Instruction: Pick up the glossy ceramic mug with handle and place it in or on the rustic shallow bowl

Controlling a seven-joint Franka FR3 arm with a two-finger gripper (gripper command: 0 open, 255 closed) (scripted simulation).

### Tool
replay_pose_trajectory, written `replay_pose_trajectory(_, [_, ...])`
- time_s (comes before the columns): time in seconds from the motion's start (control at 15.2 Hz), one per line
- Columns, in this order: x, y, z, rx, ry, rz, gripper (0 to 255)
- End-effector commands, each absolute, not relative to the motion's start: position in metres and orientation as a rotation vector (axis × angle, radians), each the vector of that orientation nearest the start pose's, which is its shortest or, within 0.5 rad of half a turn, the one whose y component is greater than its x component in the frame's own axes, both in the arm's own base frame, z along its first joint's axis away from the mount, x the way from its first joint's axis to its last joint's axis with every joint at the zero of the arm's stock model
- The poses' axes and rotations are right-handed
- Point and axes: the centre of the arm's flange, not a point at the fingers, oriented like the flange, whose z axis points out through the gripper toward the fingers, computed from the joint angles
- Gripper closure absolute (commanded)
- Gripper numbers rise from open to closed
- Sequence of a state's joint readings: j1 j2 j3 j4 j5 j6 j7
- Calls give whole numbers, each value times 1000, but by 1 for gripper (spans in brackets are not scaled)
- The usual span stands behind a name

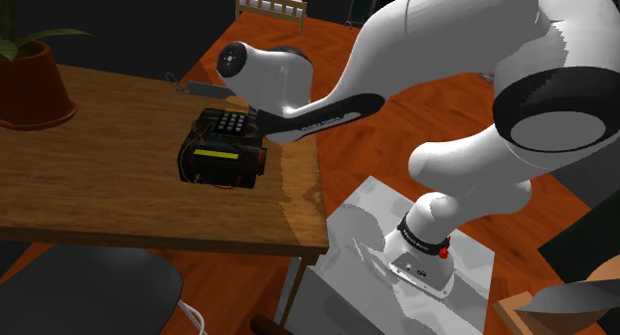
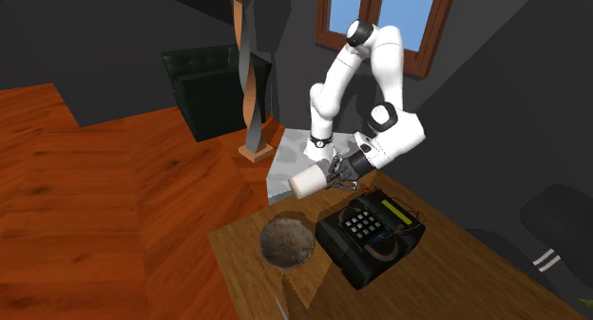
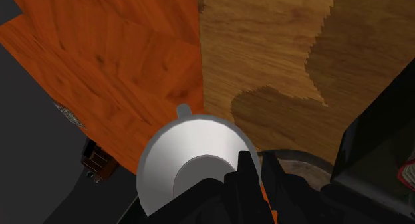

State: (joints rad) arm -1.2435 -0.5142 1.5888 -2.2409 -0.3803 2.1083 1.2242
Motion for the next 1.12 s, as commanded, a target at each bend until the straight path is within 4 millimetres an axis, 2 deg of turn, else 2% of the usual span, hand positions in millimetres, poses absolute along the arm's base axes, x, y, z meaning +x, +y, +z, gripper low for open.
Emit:
replay_pose_trajectory(0.0, [509, 161, 361, 2227, -795, 557, 255])
replay_pose_trajectory(0.66, [635, 119, 350, 2227, -795, 557, 255])
replay_pose_trajectory(1.06, [635, 119, 318, 2227, -795, 557, 255])
